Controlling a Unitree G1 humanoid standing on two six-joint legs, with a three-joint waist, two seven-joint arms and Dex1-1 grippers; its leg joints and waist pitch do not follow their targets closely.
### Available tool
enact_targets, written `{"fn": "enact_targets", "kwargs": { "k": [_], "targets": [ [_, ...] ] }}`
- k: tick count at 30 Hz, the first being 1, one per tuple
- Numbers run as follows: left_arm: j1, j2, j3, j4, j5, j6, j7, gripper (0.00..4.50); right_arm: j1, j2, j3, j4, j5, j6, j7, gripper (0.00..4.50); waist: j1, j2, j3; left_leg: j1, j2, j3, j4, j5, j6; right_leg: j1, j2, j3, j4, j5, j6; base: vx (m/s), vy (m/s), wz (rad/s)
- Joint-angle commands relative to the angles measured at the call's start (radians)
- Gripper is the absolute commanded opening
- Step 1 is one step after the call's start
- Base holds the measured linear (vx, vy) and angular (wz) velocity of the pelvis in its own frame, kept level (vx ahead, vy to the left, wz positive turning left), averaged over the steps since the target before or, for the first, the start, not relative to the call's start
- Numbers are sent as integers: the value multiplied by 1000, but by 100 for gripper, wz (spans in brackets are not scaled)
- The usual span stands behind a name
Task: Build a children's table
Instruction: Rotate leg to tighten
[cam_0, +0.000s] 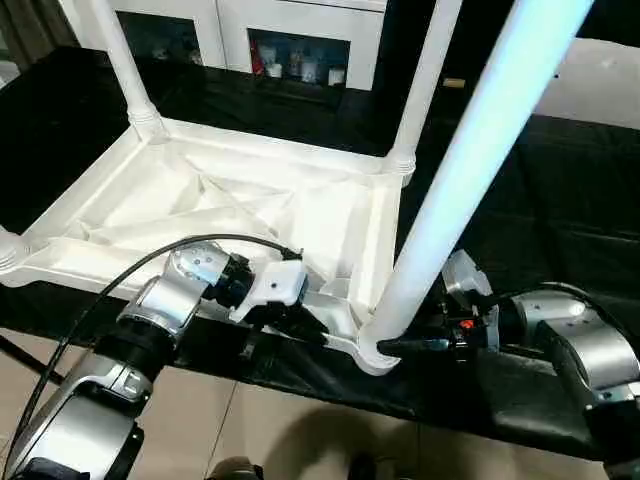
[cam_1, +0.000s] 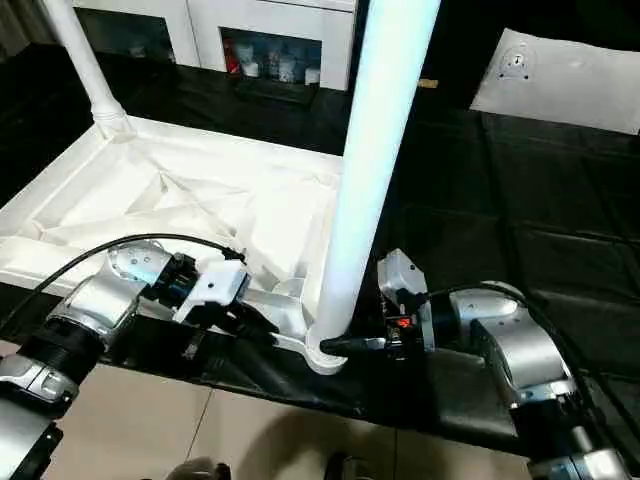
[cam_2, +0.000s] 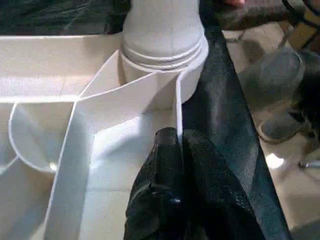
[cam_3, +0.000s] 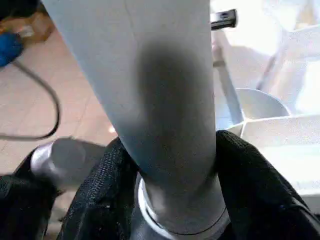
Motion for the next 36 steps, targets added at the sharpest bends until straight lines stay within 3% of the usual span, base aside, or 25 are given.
{"fn": "enact_targets", "kwargs": {
  "k": [1, 2, 4, 7, 9, 10, 11, 12, 14, 15, 17, 18, 20, 23, 25, 27, 28, 31, 33, 34, 35, 36],
  "targets": [
    [3, -58, -18, -2, 49, 62, 142, 0, 13, 95, 5, -34, -9, 54, -182, 200, -6, -10, -61, -8, 38, -5, -69, -118, 74, 64, -74, 64, -77, -403, -135, 0, 0, 0],
    [0, -77, -8, 2, 60, 93, 202, 0, 18, 139, -1, -38, -28, 71, -263, 200, -10, -10, -54, -2, 33, -5, -71, -149, 53, 57, -73, 61, -91, -486, -104, 0, 0, 0],
    [0, -108, 7, -3, 62, 144, 271, 0, 22, 200, -5, -46, -48, 96, -361, 199, -26, -14, -49, 0, 21, -11, -71, -187, 23, 56, -73, 48, -116, -652, -27, 0, 0, 0],
    [1, -130, 16, -13, 62, 177, 314, 0, 23, 246, -4, -51, -60, 113, -426, 198, -51, -11, -46, 1, 21, -20, -73, -246, 20, 55, -72, 33, -133, -702, 9, 0, 0, 0],
    [-13, -196, 43, -25, 80, 274, 459, 0, 5, 376, -4, -33, -105, 158, -611, 198, -65, -4, -44, 0, 28, -26, -80, -276, 17, 57, -73, 24, -139, -687, 7, 0, 0, 0],
    [-13, -196, 43, -25, 80, 274, 459, 0, 5, 376, -4, -33, -105, 158, -611, 198, -77, -1, -42, 8, 30, -31, -80, -319, 9, 54, -74, 14, -146, -692, 6, 0, 0, 0],
    [-14, -198, 45, -25, 81, 278, 466, 0, 4, 381, -4, -31, -106, 161, -619, 198, -83, -2, -41, 7, 29, -34, -80, -337, 12, 58, -75, 9, -150, -695, 12, 0, 0, 0],
    [-24, -224, 60, -25, 87, 314, 527, 0, -12, 429, -14, -9, -120, 174, -691, 196, -91, 2, -40, 3, 34, -38, -84, -358, 16, 63, -77, 7, -151, -682, 16, -34, 58, -8],
    [-43, -269, 88, -30, 98, 380, 632, 0, -49, 505, -39, 41, -146, 186, -818, 196, -106, 12, -41, 15, 40, -42, -85, -407, 9, 62, -81, -7, -156, -639, -3, -28, 59, -6],
    [-43, -269, 88, -30, 98, 380, 632, 0, -49, 505, -39, 41, -146, 186, -818, 196, -117, 13, -38, 9, 48, -52, -94, -451, 6, 72, -81, -18, -152, -611, -1, -22, 65, -6],
    [-51, -307, 105, -52, 111, 429, 705, 0, -79, 561, -65, 79, -160, 189, -915, 196, -126, 17, -35, 17, 54, -53, -101, -508, 1, 69, -84, -16, -152, -573, -11, -23, 61, -4],
    [-50, -316, 106, -63, 117, 440, 718, 0, -84, 571, -69, 84, -161, 188, -931, 196, -133, 13, -32, 20, 50, -53, -99, -524, 0, 67, -87, -17, -154, -582, -12, 0, 0, 0],
    [-34, -323, 96, -93, 127, 449, 715, 0, -77, 572, -72, 76, -166, 171, -939, 252, -134, 12, -36, 18, 41, -49, -94, -487, 9, 67, -97, -9, -159, -598, -11, 0, 0, 0],
    [-11, -308, 84, -115, 137, 443, 699, 0, -59, 553, -84, 56, -175, 140, -923, 276, -124, 9, -41, 5, 39, -42, -92, -368, 29, 68, -104, 9, -152, -560, -37, 0, 0, 0],
    [3, -287, 75, -125, 144, 440, 686, 0, -49, 535, -100, 40, -179, 116, -911, 302, -116, 7, -45, -1, 40, -35, -92, -291, 41, 65, -97, 26, -132, -467, -84, 0, 0, 0],
    [10, -270, 70, -129, 145, 429, 668, 0, -44, 518, -110, 32, -176, 96, -898, 315, -112, 3, -45, -3, 39, -31, -91, -274, 49, 64, -94, 35, -123, -444, -101, 0, 0, 0],
    [18, -245, 65, -129, 143, 411, 640, 0, -38, 489, -126, 18, -163, 71, -867, 322, -108, -2, -50, -12, 36, -28, -89, -233, 66, 68, -91, 43, -110, -415, -118, 0, 0, 0],
    [25, -222, 57, -137, 139, 395, 608, 0, -33, 458, -135, 7, -146, 52, -834, 355, -92, -8, -59, -14, 33, -19, -81, -142, 103, 66, -84, 60, -89, -331, -150, 0, 0, 0],
    [34, -188, 45, -143, 133, 360, 546, 0, -21, 396, -134, -6, -132, 26, -753, 360, -89, -9, -60, -12, 29, -14, -78, -141, 114, 63, -83, 62, -91, -356, -155, 39, -59, 3],
    [38, -174, 41, -144, 129, 345, 518, 0, -16, 370, -133, -10, -128, 16, -717, 370, -84, -10, -67, -22, 26, -12, -71, -96, 128, 69, -81, 67, -78, -310, -167, 39, -62, 3],
    [39, -170, 40, -144, 129, 340, 510, 0, -15, 363, -133, -11, -127, 13, -706, 384, -84, -10, -67, -22, 26, -12, -71, -96, 128, 69, -81, 67, -78, -310, -167, 40, -60, 0],
    [45, -145, 27, -147, 117, 298, 445, 0, -8, 315, -129, -16, -117, -1, -634, 402, -77, -8, -71, -26, 25, -10, -66, -40, 155, 72, -77, 65, -68, -220, -183, 0, 0, 0]
  ]
}}
